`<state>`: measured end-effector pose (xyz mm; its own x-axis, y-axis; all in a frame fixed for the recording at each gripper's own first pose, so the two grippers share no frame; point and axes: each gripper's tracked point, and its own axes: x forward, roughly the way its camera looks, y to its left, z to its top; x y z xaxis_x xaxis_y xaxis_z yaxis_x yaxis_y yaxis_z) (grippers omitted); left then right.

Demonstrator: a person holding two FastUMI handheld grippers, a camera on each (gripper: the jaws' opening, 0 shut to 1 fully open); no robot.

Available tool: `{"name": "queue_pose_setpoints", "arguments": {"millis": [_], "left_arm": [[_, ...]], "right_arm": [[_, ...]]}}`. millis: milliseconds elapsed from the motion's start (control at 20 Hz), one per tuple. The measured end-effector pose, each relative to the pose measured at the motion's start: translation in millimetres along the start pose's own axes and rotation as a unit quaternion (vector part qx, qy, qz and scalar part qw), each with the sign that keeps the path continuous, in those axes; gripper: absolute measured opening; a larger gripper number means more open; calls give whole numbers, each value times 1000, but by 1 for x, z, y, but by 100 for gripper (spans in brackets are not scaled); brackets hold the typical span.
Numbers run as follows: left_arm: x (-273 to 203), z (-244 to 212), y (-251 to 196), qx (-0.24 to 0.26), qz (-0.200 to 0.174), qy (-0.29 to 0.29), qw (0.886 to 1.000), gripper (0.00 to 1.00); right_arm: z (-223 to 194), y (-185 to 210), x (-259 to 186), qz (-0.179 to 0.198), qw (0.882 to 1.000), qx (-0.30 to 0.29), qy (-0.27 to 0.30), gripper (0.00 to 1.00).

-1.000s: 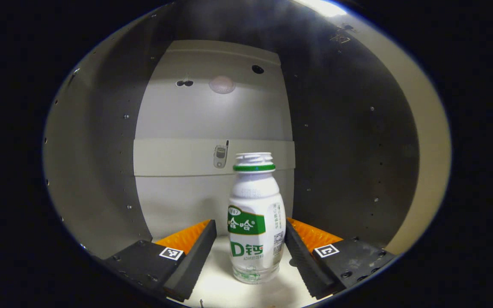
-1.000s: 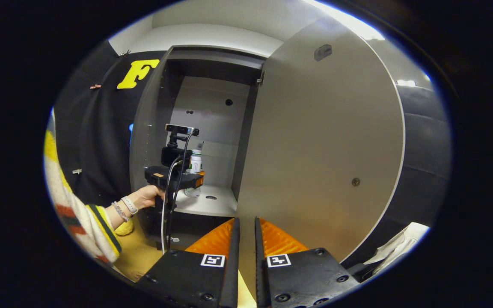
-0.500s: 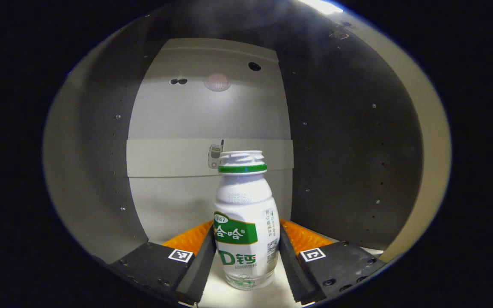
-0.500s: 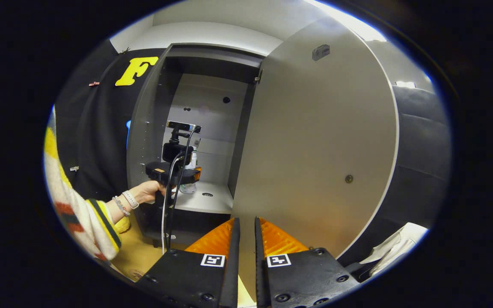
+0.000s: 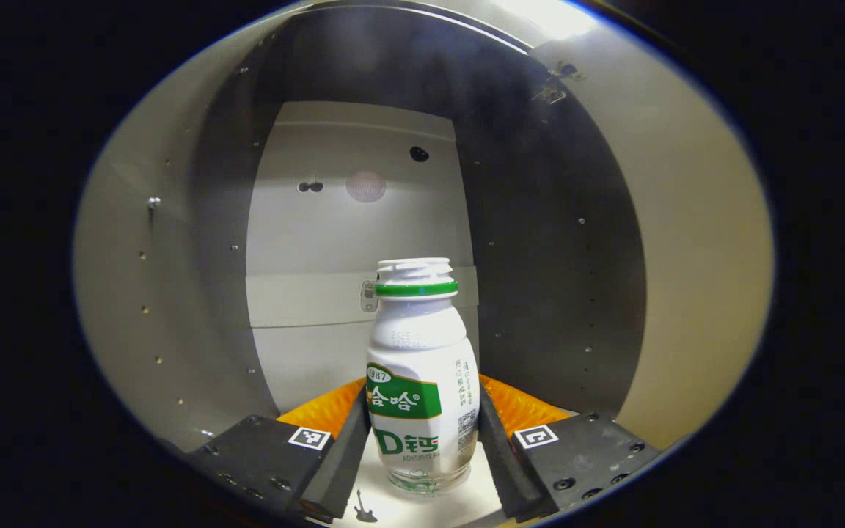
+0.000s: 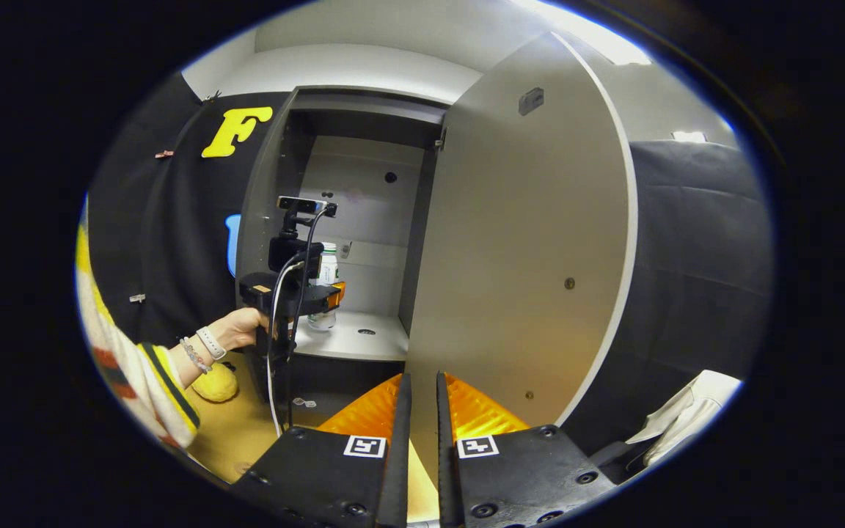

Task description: Open the cabinet door with the right hand, grasp the bottle in the cabinet with the left hand and place it on the coaster, then close the cabinet door with the right hand.

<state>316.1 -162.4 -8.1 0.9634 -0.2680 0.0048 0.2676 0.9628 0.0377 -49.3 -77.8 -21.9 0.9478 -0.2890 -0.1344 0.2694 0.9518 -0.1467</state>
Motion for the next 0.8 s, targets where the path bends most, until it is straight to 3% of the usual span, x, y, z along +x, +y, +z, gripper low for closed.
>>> {"name": "queue_pose_setpoints", "arguments": {"millis": [200, 500, 800], "left_arm": [[-52, -4, 0, 23, 16, 4, 1000, 76], [-149, 4, -14, 19, 68, -8, 997, 75], [-249, -32, -8, -23, 172, 12, 985, 75]], "right_arm": [[-4, 9, -17, 44, 999, 10, -3, 20], [3, 14, -27, 168, 985, 18, -21, 21], [-9, 11, -29, 258, 966, 1, -25, 20]]}}
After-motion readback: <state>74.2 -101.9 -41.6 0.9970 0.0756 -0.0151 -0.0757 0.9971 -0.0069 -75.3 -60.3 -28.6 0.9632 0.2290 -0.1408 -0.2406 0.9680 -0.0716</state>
